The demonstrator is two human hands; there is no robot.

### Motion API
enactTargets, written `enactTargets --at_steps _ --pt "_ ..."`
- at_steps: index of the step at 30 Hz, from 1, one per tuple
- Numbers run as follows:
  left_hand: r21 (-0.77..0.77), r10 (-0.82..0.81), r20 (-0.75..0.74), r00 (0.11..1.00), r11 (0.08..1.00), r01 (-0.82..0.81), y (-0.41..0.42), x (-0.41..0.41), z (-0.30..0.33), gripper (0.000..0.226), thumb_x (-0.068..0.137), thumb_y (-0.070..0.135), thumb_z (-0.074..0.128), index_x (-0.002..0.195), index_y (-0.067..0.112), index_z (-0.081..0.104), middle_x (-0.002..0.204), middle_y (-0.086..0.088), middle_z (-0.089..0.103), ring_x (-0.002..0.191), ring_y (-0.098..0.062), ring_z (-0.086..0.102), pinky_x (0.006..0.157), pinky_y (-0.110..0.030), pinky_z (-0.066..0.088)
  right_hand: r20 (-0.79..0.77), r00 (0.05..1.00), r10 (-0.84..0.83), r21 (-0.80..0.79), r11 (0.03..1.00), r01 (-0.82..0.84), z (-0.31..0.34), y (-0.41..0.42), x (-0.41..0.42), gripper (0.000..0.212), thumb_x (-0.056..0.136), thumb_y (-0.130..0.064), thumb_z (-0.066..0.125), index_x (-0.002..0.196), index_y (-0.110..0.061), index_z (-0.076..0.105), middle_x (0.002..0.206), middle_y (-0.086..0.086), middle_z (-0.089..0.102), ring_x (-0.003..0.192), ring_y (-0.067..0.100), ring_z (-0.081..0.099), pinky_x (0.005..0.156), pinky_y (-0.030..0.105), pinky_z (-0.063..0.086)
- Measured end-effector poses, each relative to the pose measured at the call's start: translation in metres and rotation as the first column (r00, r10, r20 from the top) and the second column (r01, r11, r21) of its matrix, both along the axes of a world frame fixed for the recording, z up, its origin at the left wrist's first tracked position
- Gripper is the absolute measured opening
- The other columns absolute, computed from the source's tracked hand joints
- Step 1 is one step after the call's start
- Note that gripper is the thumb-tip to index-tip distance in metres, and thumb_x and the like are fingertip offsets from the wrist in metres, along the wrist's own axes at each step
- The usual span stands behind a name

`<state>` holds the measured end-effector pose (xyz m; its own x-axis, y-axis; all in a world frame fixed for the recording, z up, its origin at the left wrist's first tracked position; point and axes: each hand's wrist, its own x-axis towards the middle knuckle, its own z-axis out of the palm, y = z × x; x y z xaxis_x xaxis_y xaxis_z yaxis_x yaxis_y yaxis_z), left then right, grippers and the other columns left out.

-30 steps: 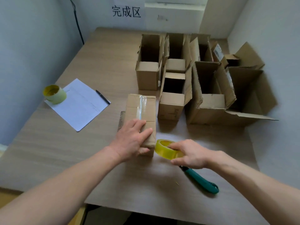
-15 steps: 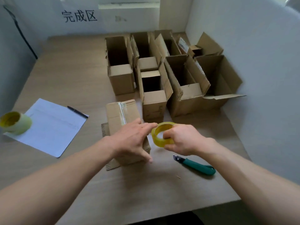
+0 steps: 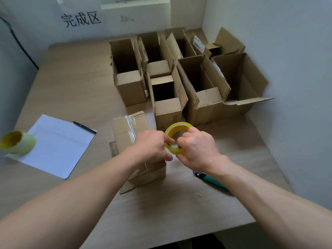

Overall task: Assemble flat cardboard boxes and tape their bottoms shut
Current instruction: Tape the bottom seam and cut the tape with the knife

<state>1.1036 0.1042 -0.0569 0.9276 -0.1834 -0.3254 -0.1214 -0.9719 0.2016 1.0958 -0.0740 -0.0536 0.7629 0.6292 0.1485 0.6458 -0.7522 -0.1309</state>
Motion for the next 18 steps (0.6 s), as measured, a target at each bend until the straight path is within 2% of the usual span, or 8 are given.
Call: enactTargets --at_steps 5,7,10,12,14,15,16,18 --pt "-0.033 0.117 0.018 0.993 0.993 -0.116 0.001 -0.002 -0.003 0.042 0.065 0.061 0.076 0.103 0.046 0.069 0.069 0.021 0.053 0.077 -0.009 0.056 0.057 -0.024 0.042 -0.02 0.999 0.032 0.071 0.997 -0.031 -0.007 -0.001 0.002 0.022 0.079 -0.039 0.072 0.082 -0.017 0.069 0.083 0.0 0.064 0.091 0.024 0.057 0.061 0.033 0.05" --pt "-0.045 0.164 0.036 0.986 0.986 -0.162 0.0 -0.003 -0.004 0.036 0.064 0.058 0.077 0.098 0.045 0.07 0.072 0.019 0.057 0.079 -0.011 0.056 0.057 -0.024 0.04 -0.008 0.998 0.057 0.166 0.985 -0.055 -0.011 -0.01 0.001 0.025 0.077 -0.038 0.074 0.091 -0.018 0.07 0.098 0.0 0.065 0.101 0.024 0.055 0.073 0.033 0.053" --pt "-0.081 0.205 0.032 0.978 0.976 -0.202 -0.001 -0.004 -0.007 0.034 0.064 0.054 0.079 0.095 0.044 0.071 0.074 0.019 0.059 0.082 -0.012 0.058 0.062 -0.025 0.044 -0.052 0.992 -0.113 0.389 0.913 0.124 -0.036 -0.044 -0.017 0.041 0.069 -0.035 0.072 0.106 -0.019 0.063 0.114 0.001 0.058 0.108 0.023 0.053 0.086 0.031 0.047" --pt "-0.099 0.225 0.021 0.974 0.97 -0.221 -0.001 -0.004 -0.006 0.033 0.063 0.053 0.08 0.094 0.044 0.071 0.073 0.02 0.058 0.083 -0.012 0.057 0.063 -0.025 0.042 -0.203 0.933 -0.296 0.192 0.923 0.335 -0.063 -0.072 -0.041 0.048 0.067 -0.038 0.067 0.112 -0.022 0.058 0.111 0.0 0.056 0.103 0.026 0.055 0.081 0.035 0.048" --pt "-0.108 0.232 0.011 0.973 0.967 -0.23 -0.001 -0.004 -0.004 0.033 0.063 0.052 0.081 0.094 0.044 0.071 0.072 0.021 0.057 0.083 -0.012 0.057 0.063 -0.025 0.041 -0.338 0.839 -0.426 -0.211 0.903 0.373 -0.093 -0.094 -0.069 0.05 0.076 -0.043 0.06 0.123 -0.027 0.051 0.113 -0.002 0.054 0.106 0.026 0.053 0.085 0.036 0.045" --pt "-0.111 0.232 0.006 0.973 0.967 -0.23 -0.002 -0.004 -0.003 0.033 0.064 0.052 0.081 0.094 0.043 0.071 0.071 0.021 0.056 0.083 -0.012 0.057 0.062 -0.025 0.041 -0.368 0.809 -0.458 -0.316 0.88 0.354 -0.103 -0.101 -0.08 0.047 0.082 -0.041 0.055 0.126 -0.028 0.049 0.115 -0.002 0.053 0.108 0.025 0.052 0.088 0.037 0.044" --pt "-0.113 0.23 0.002 0.973 0.967 -0.229 -0.002 -0.004 -0.003 0.033 0.064 0.052 0.081 0.094 0.043 0.071 0.07 0.022 0.055 0.083 -0.011 0.057 0.061 -0.025 0.04 -0.377 0.801 -0.466 -0.327 0.876 0.355 -0.111 -0.104 -0.088 0.041 0.087 -0.037 0.052 0.126 -0.027 0.05 0.115 -0.001 0.053 0.109 0.025 0.052 0.088 0.038 0.043" --pt "-0.116 0.223 -0.009 0.975 0.968 -0.223 -0.002 -0.004 -0.003 0.032 0.065 0.052 0.082 0.094 0.042 0.07 0.071 0.022 0.055 0.083 -0.012 0.058 0.062 -0.025 0.042 -0.422 0.796 -0.435 -0.149 0.899 0.413 -0.115 -0.102 -0.098 0.03 0.092 -0.025 0.051 0.121 -0.021 0.057 0.109 0.002 0.058 0.104 0.028 0.056 0.083 0.037 0.042"
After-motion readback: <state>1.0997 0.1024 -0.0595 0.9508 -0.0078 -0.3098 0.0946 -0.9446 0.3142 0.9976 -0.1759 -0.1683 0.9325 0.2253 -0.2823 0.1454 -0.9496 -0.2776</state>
